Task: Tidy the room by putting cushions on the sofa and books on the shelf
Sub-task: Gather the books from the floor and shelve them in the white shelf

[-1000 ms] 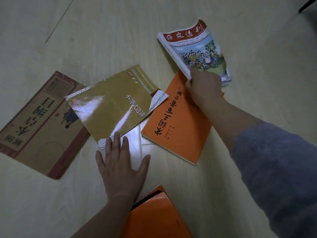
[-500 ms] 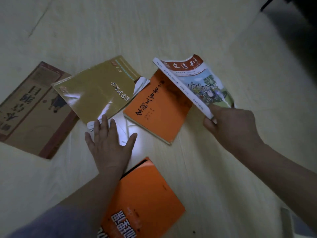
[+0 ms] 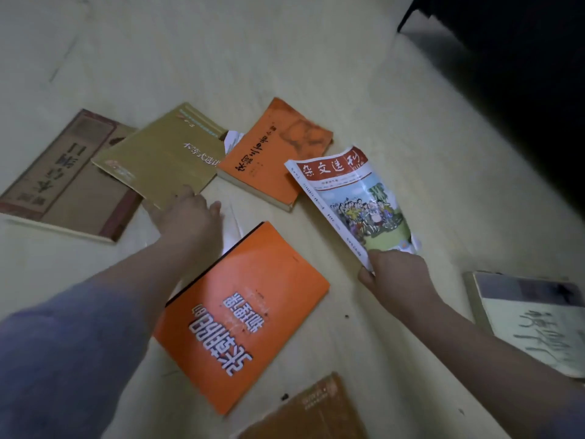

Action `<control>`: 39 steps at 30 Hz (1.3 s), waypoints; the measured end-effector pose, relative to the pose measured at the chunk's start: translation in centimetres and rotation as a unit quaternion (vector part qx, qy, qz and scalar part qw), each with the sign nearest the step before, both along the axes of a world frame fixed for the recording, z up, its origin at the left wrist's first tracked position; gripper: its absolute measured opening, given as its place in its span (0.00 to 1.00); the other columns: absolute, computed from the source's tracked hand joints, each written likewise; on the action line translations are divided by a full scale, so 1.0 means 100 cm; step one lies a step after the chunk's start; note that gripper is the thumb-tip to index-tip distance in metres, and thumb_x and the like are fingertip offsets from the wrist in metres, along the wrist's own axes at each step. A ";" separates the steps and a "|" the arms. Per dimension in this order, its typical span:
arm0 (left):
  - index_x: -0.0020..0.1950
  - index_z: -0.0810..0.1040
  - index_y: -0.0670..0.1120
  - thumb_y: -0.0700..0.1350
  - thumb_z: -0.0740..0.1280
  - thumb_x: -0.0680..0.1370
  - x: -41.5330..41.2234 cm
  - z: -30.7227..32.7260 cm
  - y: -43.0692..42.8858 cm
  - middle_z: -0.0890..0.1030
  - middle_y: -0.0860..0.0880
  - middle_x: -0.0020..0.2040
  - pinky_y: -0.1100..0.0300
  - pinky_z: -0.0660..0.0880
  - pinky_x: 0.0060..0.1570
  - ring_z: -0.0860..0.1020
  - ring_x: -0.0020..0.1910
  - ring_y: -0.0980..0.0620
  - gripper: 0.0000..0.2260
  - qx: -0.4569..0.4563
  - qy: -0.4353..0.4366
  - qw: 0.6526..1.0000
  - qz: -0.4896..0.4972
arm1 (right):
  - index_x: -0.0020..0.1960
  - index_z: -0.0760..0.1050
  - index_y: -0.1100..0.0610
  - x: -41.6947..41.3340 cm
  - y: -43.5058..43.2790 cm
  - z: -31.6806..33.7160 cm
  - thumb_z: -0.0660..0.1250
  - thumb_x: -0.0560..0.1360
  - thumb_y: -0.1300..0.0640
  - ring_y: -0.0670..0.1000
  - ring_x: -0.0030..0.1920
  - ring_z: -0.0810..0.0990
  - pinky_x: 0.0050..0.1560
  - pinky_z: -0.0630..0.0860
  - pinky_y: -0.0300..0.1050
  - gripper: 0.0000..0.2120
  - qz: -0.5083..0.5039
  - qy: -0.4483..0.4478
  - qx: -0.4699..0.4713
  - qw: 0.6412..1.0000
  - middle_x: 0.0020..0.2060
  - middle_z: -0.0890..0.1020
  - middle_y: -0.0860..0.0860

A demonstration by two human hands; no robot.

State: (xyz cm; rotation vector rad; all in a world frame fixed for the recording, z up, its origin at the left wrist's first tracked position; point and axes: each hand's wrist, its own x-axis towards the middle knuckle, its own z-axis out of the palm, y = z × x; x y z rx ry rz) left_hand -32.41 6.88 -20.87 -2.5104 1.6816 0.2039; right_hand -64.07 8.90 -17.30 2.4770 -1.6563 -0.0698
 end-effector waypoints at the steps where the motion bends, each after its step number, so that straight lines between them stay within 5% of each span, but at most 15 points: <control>1: 0.62 0.74 0.47 0.54 0.51 0.81 -0.001 0.006 0.008 0.70 0.44 0.61 0.33 0.54 0.67 0.69 0.64 0.43 0.19 0.031 0.015 0.999 -0.011 | 0.38 0.69 0.54 0.002 0.016 0.005 0.68 0.73 0.51 0.56 0.39 0.82 0.33 0.61 0.42 0.10 -0.025 0.013 0.054 0.998 0.36 0.82 0.53; 4: 0.63 0.74 0.41 0.54 0.49 0.82 0.003 0.015 0.018 0.72 0.40 0.63 0.45 0.65 0.64 0.71 0.62 0.39 0.23 0.071 0.114 0.991 0.006 | 0.43 0.65 0.53 0.003 0.054 0.013 0.58 0.78 0.49 0.55 0.52 0.80 0.39 0.63 0.43 0.09 -0.072 0.038 0.132 0.988 0.49 0.81 0.52; 7: 0.56 0.76 0.39 0.53 0.53 0.81 0.011 0.010 0.037 0.78 0.39 0.56 0.56 0.70 0.47 0.76 0.54 0.40 0.20 0.049 0.178 0.983 0.013 | 0.41 0.62 0.53 0.001 0.080 0.021 0.60 0.76 0.49 0.53 0.54 0.79 0.41 0.63 0.42 0.10 -0.069 0.075 0.178 0.979 0.49 0.80 0.51; 10: 0.56 0.78 0.40 0.50 0.54 0.82 0.012 0.012 0.060 0.75 0.39 0.58 0.55 0.70 0.53 0.74 0.57 0.40 0.18 0.065 0.200 0.977 -0.029 | 0.34 0.58 0.53 0.003 0.096 0.021 0.61 0.76 0.49 0.53 0.51 0.78 0.41 0.63 0.41 0.17 -0.033 0.114 0.231 0.966 0.36 0.71 0.49; 13: 0.59 0.76 0.39 0.48 0.54 0.82 0.012 0.017 0.076 0.73 0.38 0.61 0.55 0.68 0.59 0.72 0.61 0.40 0.17 0.067 0.218 0.973 -0.037 | 0.33 0.61 0.54 0.020 0.091 0.017 0.61 0.76 0.50 0.53 0.46 0.77 0.36 0.63 0.40 0.16 -0.027 0.119 0.232 0.965 0.37 0.74 0.50; 16: 0.53 0.76 0.38 0.46 0.56 0.81 0.011 0.014 0.083 0.74 0.37 0.57 0.53 0.70 0.55 0.74 0.58 0.39 0.14 0.039 0.212 0.975 -0.050 | 0.38 0.65 0.54 0.027 0.081 0.015 0.60 0.77 0.48 0.54 0.43 0.76 0.36 0.63 0.41 0.13 -0.045 0.069 0.197 0.977 0.36 0.70 0.50; 19: 0.53 0.75 0.37 0.45 0.59 0.79 0.016 0.007 0.092 0.72 0.37 0.55 0.52 0.70 0.53 0.74 0.55 0.37 0.12 0.020 0.177 0.983 -0.041 | 0.48 0.66 0.53 0.017 0.078 0.007 0.63 0.75 0.44 0.53 0.50 0.79 0.41 0.66 0.42 0.13 -0.059 0.008 0.188 0.980 0.46 0.77 0.50; 25: 0.56 0.73 0.41 0.60 0.69 0.71 0.020 0.003 0.092 0.70 0.39 0.59 0.50 0.71 0.55 0.71 0.59 0.38 0.25 -0.009 0.125 0.988 0.088 | 0.72 0.59 0.60 0.007 0.085 -0.010 0.63 0.73 0.40 0.54 0.56 0.78 0.44 0.69 0.44 0.36 -0.069 0.026 0.177 0.982 0.59 0.75 0.55; 32: 0.51 0.73 0.43 0.64 0.74 0.63 0.020 -0.001 0.084 0.70 0.41 0.56 0.50 0.70 0.54 0.71 0.56 0.39 0.30 -0.027 0.085 0.993 0.083 | 0.69 0.64 0.63 0.019 0.081 -0.021 0.62 0.73 0.38 0.53 0.52 0.79 0.40 0.66 0.43 0.35 -0.078 0.066 0.147 0.984 0.53 0.79 0.54; 39: 0.44 0.76 0.40 0.49 0.69 0.71 0.018 0.014 0.077 0.73 0.43 0.43 0.60 0.66 0.37 0.75 0.43 0.44 0.12 -0.018 0.074 0.996 0.037 | 0.62 0.69 0.59 0.018 0.076 -0.021 0.63 0.76 0.46 0.51 0.50 0.80 0.40 0.66 0.40 0.22 -0.066 0.066 0.133 0.987 0.51 0.80 0.51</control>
